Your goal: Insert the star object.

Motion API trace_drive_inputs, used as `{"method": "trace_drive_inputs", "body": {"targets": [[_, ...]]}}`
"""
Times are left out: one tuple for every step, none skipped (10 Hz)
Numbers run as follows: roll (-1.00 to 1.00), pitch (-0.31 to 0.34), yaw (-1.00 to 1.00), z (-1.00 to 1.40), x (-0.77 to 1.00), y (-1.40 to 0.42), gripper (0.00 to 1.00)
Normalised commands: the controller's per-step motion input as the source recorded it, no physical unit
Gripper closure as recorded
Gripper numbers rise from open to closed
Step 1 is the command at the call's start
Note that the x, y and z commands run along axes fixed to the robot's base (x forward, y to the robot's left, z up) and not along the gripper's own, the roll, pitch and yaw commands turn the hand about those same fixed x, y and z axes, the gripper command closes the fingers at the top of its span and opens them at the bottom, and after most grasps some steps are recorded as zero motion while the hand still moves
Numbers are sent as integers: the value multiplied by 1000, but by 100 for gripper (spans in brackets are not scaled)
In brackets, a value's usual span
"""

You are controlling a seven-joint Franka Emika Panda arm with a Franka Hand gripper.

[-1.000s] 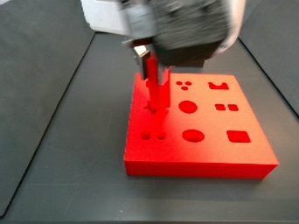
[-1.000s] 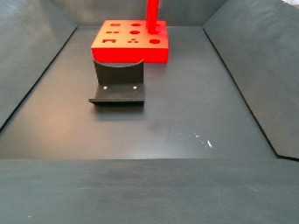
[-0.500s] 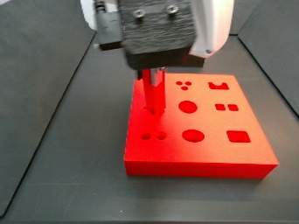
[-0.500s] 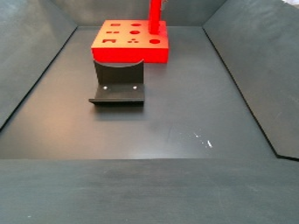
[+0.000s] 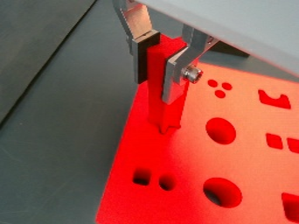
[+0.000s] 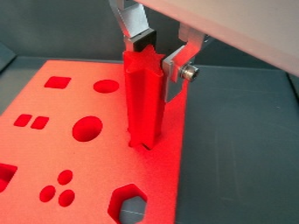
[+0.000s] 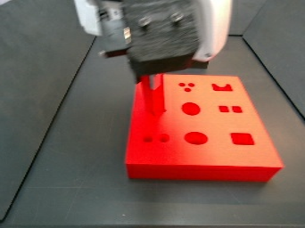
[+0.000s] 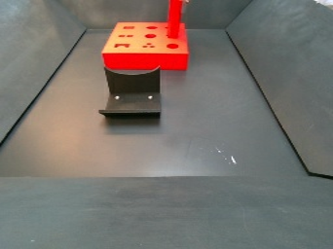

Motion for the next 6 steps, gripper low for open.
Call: {"method": "trace_drive_inputs", "body": {"targets": [[0,-33,9,-97,-54,-89,100],[0,0,37,-103,0,-157,100],[0,0,43,-14,0,0,100],[-24,74,6,-360,354,0,100],[83,103,0,-934,654,0,100],[114,130,0,-900,474,0,100]]}}
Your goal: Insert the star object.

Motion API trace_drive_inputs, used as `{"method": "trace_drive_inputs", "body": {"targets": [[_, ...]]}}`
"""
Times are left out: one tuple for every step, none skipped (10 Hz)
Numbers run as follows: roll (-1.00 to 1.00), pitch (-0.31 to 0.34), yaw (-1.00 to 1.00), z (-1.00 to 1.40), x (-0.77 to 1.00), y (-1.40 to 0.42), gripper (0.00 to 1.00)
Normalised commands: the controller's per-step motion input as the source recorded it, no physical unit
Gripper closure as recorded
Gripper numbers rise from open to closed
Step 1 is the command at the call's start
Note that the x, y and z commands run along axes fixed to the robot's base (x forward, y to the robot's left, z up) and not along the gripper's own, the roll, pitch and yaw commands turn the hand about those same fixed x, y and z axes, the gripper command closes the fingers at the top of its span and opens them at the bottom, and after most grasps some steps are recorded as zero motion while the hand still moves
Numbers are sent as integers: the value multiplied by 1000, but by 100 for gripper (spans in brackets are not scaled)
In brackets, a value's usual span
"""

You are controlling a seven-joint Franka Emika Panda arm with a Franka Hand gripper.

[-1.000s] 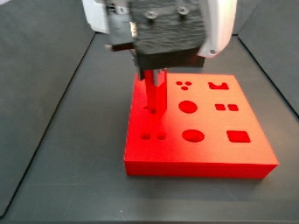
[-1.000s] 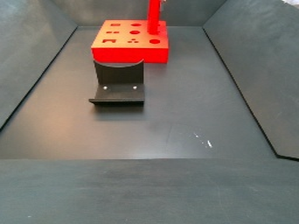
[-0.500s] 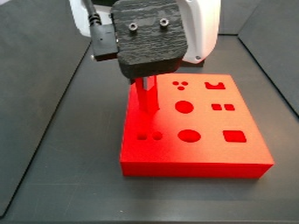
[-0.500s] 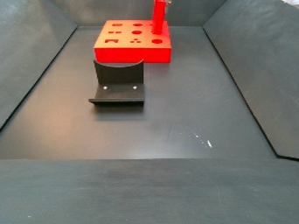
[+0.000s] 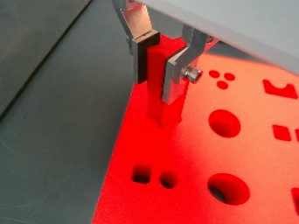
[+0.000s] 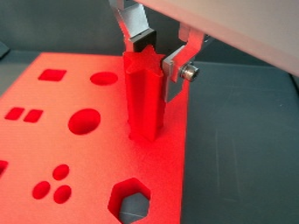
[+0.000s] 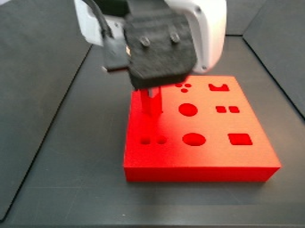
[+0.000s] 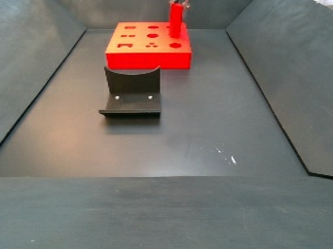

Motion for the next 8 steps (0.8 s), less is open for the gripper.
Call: {"method": "trace_drive_inputs", "body": {"targets": [[103,131,-29,-917,314,0,100],[151,196,0,-709,129,11,100],[281,350,0,-163,0,0,100],[250,414,-129,-80,63,91,100],[203,414,-220,-143,131,129,100],[81,171,-237,-577,0,0,100],[-4,0,0,0,0,0,100],[0,0,0,0,0,0,100]]}}
